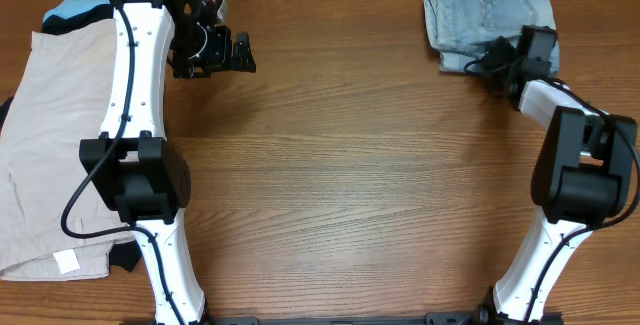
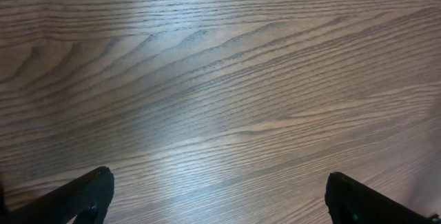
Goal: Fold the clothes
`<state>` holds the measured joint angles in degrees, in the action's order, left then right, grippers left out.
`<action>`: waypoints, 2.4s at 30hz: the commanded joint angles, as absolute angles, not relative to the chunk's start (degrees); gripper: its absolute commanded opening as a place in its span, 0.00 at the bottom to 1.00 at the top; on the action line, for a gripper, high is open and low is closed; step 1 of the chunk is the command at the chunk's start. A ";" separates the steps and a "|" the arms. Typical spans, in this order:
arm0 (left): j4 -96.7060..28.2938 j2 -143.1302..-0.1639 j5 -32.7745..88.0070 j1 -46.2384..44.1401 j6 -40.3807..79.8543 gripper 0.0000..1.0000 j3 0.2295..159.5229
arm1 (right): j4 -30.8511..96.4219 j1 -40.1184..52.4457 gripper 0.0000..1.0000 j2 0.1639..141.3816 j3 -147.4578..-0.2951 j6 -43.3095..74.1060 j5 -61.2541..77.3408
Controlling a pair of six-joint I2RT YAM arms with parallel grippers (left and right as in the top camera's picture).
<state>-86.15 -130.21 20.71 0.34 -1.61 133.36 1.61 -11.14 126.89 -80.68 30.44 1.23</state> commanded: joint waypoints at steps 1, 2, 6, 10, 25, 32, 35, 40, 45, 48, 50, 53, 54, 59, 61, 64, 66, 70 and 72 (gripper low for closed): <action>-86.24 -130.02 20.32 -0.10 -1.06 1.00 134.08 | 2.02 -9.19 0.70 129.67 -80.64 33.45 5.72; -86.15 -130.02 20.34 -0.10 -1.06 1.00 134.08 | 2.72 -9.52 0.73 129.64 -81.06 34.00 5.78; -85.84 -130.02 20.34 -0.10 -1.06 1.00 134.08 | 6.76 -11.81 0.76 129.19 -84.18 34.52 7.70; -85.43 -130.02 20.34 -0.10 -1.06 1.00 134.08 | 12.40 -14.98 0.76 128.38 -88.44 32.60 9.65; -85.86 -130.02 20.36 -0.82 -1.02 1.00 134.08 | 18.17 -20.38 0.76 128.38 -92.27 21.98 6.83; -85.65 -130.02 20.36 -1.54 -1.02 1.00 134.08 | 14.22 -20.38 0.72 128.42 -92.27 22.00 -0.82; -85.49 -130.02 20.34 -1.54 -1.04 1.00 134.08 | 13.10 -20.38 0.72 128.66 -92.27 21.89 -3.38; -85.25 -130.02 20.34 -1.56 -1.04 1.00 134.08 | 13.67 -20.38 0.82 127.81 -92.71 19.49 -3.38; -85.32 -129.97 20.36 -1.45 -1.06 1.00 134.13 | 18.74 -20.05 0.94 118.91 -92.88 20.78 -3.33; -85.65 -129.95 20.34 -1.41 -0.30 1.00 134.61 | 23.24 -19.59 1.00 109.73 -92.88 20.73 -1.10; -87.81 -129.78 20.56 -1.43 3.60 1.00 136.00 | 28.97 -19.18 1.00 99.72 -92.88 20.78 2.28; -92.05 -129.14 20.49 -1.43 4.36 1.00 138.63 | 33.98 -18.13 1.00 89.27 -92.88 20.75 2.68; -93.93 -128.75 20.08 -1.41 4.23 1.00 139.98 | 35.18 -17.76 1.00 86.26 -92.88 20.75 2.70; -96.68 -123.87 18.26 -1.54 3.68 1.00 143.70 | 41.85 -15.75 1.00 70.61 -92.88 20.75 2.68; -96.12 -120.07 18.22 -1.58 3.68 1.00 143.92 | 43.90 -15.70 1.00 65.45 -92.88 20.78 2.68; -95.00 -114.28 16.45 -1.58 3.68 1.00 143.92 | 44.77 -15.70 1.00 58.96 -92.88 20.78 2.68; -94.41 -111.37 13.69 -1.56 3.66 1.00 143.92 | 44.77 -15.70 1.00 55.83 -92.88 20.78 2.68; -94.06 -107.20 4.75 -1.56 7.25 1.00 143.90 | 44.80 -15.70 1.00 49.91 -92.88 20.75 2.68; -92.92 -106.89 2.11 -1.52 11.20 1.00 143.90 | 44.82 -15.70 1.00 48.80 -92.88 20.75 2.68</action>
